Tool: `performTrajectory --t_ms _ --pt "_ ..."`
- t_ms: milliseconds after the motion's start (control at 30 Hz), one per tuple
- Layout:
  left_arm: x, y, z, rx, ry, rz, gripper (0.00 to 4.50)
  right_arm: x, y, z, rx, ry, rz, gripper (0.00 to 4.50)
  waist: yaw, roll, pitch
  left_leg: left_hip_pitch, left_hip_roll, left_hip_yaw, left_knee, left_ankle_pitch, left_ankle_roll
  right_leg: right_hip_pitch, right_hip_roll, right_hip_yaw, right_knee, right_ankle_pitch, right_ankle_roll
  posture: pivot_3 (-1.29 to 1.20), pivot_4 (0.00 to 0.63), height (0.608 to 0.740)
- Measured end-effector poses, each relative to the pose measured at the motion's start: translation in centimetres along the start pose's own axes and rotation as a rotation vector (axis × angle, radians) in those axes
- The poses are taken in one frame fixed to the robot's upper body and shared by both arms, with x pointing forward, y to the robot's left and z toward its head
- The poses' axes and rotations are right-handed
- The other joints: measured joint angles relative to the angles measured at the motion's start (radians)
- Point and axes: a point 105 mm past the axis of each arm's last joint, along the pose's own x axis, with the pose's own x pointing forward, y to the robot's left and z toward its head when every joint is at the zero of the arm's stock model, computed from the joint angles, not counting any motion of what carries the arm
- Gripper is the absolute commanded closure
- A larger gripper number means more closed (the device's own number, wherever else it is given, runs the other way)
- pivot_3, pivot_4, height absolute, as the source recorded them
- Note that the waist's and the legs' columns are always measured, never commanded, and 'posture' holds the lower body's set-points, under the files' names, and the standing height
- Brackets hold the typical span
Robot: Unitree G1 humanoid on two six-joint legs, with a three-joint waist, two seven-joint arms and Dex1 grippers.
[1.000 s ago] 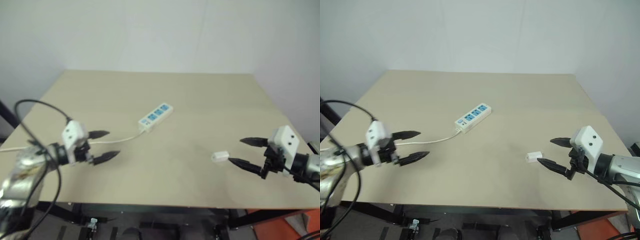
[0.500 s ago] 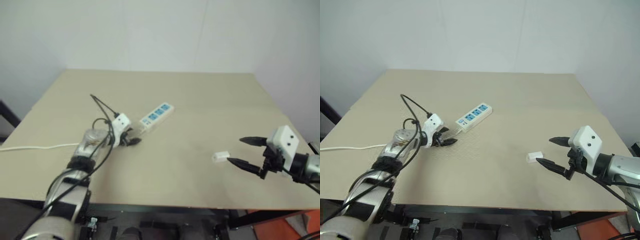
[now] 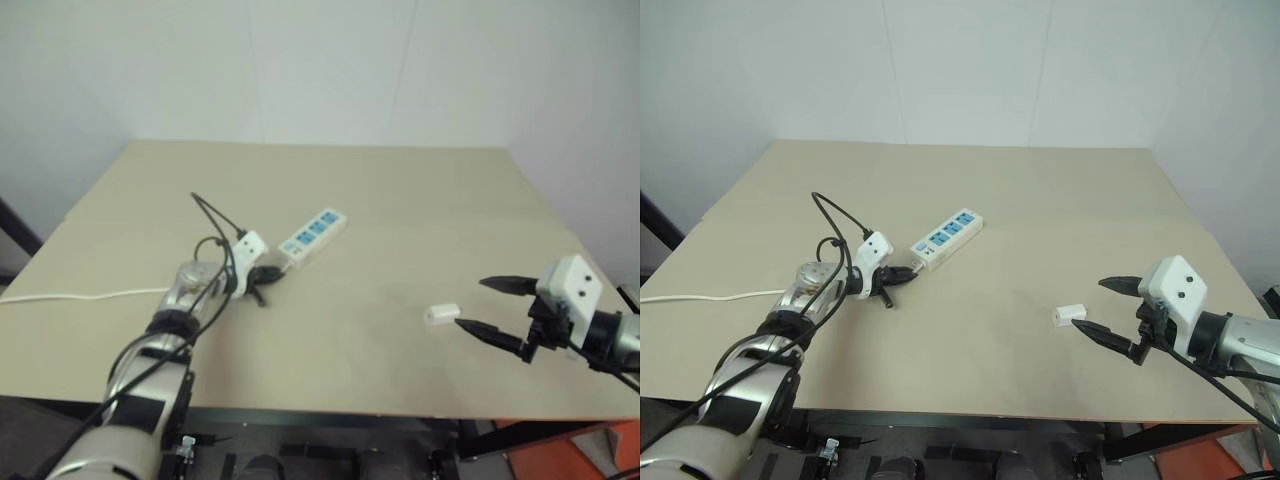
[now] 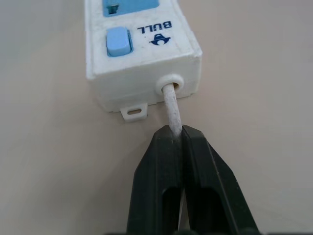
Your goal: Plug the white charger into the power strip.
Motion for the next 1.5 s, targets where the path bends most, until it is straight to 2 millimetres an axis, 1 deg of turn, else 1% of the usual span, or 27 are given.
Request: performTrajectory --t_ms 33,67,133,200,267,333,400,467,533,600,633,700,733,833,933,1067,1133,1233,1400,1500 --pt "-0.5 -0.5 0.0 0.019 -0.019 -0.034 4.46 0.0 0.0 0.1 -0.003 -0.003 0.001 0.00 -0.001 0.000 0.000 0.000 0.000 0.000 0.000 0.000 0.000 0.000 0.000 0.000 0.000 0.001 -0.001 0.00 0.150 0.740" --pt "-1.2 -1.5 -0.4 0.031 -0.038 -0.084 4.46 0.0 0.0 0.2 -0.004 -0.005 0.001 0.00 -0.003 0.000 0.000 0.000 0.000 0.000 -0.001 0.000 0.000 -0.001 0.000 0.000 0.000 0.002 -0.003 0.00 0.150 0.740" --pt "-2.7 -3.5 -1.0 0.053 -0.070 -0.175 3.86 0.0 0.1 0.2 -0.004 -0.006 0.003 0.00 -0.007 0.000 0.000 -0.001 0.001 0.000 -0.001 0.000 0.000 -0.001 0.000 0.000 0.000 0.003 -0.005 0.00 0.150 0.740" --pt "-4.2 -5.2 -1.8 0.059 -0.064 -0.253 3.31 0.0 0.1 0.2 -0.003 -0.005 0.005 0.00 -0.007 0.000 0.000 -0.001 0.001 0.000 0.000 0.000 0.000 -0.001 0.000 0.000 0.001 0.003 -0.006 0.00 0.150 0.740" --pt "-5.9 -6.2 -2.2 0.053 -0.045 -0.297 2.70 0.0 0.2 0.1 -0.001 -0.003 0.008 0.00 -0.007 0.000 0.000 0.000 0.001 0.000 0.000 0.000 0.000 -0.001 0.000 0.000 0.001 0.001 -0.002 0.00 0.150 0.740" --pt "-7.1 -6.6 -1.9 0.033 -0.058 -0.314 2.02 0.0 0.3 0.0 0.001 -0.001 0.011 0.00 -0.004 0.000 0.000 0.001 0.001 0.000 0.000 0.000 0.000 0.000 0.000 0.000 0.001 -0.001 0.001 0.00 0.150 0.740" --pt "-7.6 -6.5 -0.9 0.029 -0.101 -0.299 1.41 0.0 0.4 0.0 0.002 -0.002 0.013 0.00 0.001 0.000 0.000 0.001 0.001 0.000 0.001 0.000 0.000 0.000 0.000 0.000 0.000 -0.001 0.001 0.00 0.150 0.740" --pt "-7.4 -6.0 0.2 0.028 -0.162 -0.249 0.70 0.0 0.4 0.1 0.002 -0.003 0.013 0.00 0.005 0.000 0.000 0.001 0.001 0.000 0.001 0.000 0.000 0.000 0.000 0.000 -0.001 -0.001 0.001 0.00 0.150 0.740" --pt "-6.4 -5.5 1.5 0.023 -0.242 -0.182 0.06 0.0 0.4 0.1 0.001 -0.005 0.015 0.00 0.009 0.000 0.000 0.000 0.001 0.000 0.001 0.000 0.000 0.000 0.000 0.000 -0.001 -0.001 0.001 0.00 0.150 0.740" --pt "-4.9 -5.2 3.3 0.038 -0.346 -0.124 0.01 0.2 0.3 0.4 -0.006 -0.013 0.016 0.00 0.011 0.000 0.000 -0.001 0.000 0.000 0.001 0.000 0.000 0.000 -0.001 0.000 -0.002 0.000 0.000 0.00 0.150 0.740" --pt "-4.4 -5.1 3.9 0.046 -0.374 -0.112 0.01 0.2 0.3 0.5 -0.010 -0.016 0.016 0.00 0.011 0.000 0.000 -0.001 0.000 0.000 0.001 0.000 0.000 0.000 -0.001 0.000 -0.002 0.001 -0.001 0.00 0.150 0.740" --pt "-3.3 -5.0 4.7 0.076 -0.411 -0.103 0.01 0.2 0.2 0.6 -0.013 -0.020 0.013 0.00 0.011 0.000 0.000 -0.001 0.000 0.000 0.001 0.000 0.000 0.000 0.000 0.000 -0.001 0.001 -0.002 0.00 0.150 0.740" --pt "-2.9 -5.2 4.7 0.085 -0.409 -0.108 0.01 0.2 0.2 0.6 -0.013 -0.020 0.014 0.00 0.009 0.000 0.000 -0.001 0.000 0.000 0.001 0.000 0.000 0.000 0.000 0.000 -0.001 0.001 -0.002 0.00 0.150 0.740" --pt "-1.1 -6.1 4.0 0.074 -0.385 -0.154 0.01 0.2 0.2 0.6 -0.014 -0.020 0.008 0.00 0.004 0.000 0.000 0.000 0.000 0.000 0.001 0.000 0.000 0.000 0.000 0.000 -0.001 0.001 -0.001 0.00 0.150 0.740" --pt "-0.1 -6.8 2.7 0.076 -0.334 -0.189 0.01 0.2 0.3 0.7 -0.018 -0.020 0.001 0.00 0.003 0.000 0.000 0.000 0.000 0.000 0.001 0.000 0.000 0.000 0.000 0.000 -0.001 0.001 0.000 0.00 0.150 0.740" --pt "0.2 -6.7 2.0 0.071 -0.303 -0.186 0.01 0.2 0.7 0.6 -0.019 -0.017 0.005 0.00 0.006 0.000 0.000 -0.001 0.000 0.000 0.001 0.000 0.000 0.000 0.000 0.000 -0.001 0.000 0.001 0.00 0.150 0.740" --pt "0.3 -6.5 1.8 0.081 -0.291 -0.160 0.01 0.2 0.9 0.8 -0.017 -0.028 0.011 0.00 0.006 0.000 0.000 0.000 0.000 0.000 0.001 0.000 0.000 0.000 0.000 0.000 -0.001 0.000 0.001 0.00 0.150 0.740" --pt "0.6 -6.3 1.0 0.063 -0.262 -0.129 0.01 0.2 1.1 1.0 -0.014 -0.039 0.017 0.00 0.006 0.000 0.000 0.000 0.000 0.000 0.001 0.000 0.000 0.000 0.000 0.000 -0.001 0.000 0.001 0.00 0.150 0.740" --pt "0.7 -6.3 0.8 0.054 -0.262 -0.125 0.01 0.2 1.0 1.2 -0.012 -0.048 0.015 0.00 0.006 0.000 0.000 0.001 0.000 0.000 0.001 0.000 0.000 0.001 0.000 0.000 -0.001 0.000 0.001 0.00 0.150 0.740" --pt "1.2 -6.6 0.7 0.018 -0.271 -0.137 0.01 0.3 1.0 1.3 -0.016 -0.053 0.016 0.00 0.008 0.001 -0.001 0.001 0.000 0.000 0.001 0.000 0.000 0.002 0.000 0.000 -0.001 0.000 0.001 0.00 0.150 0.740"
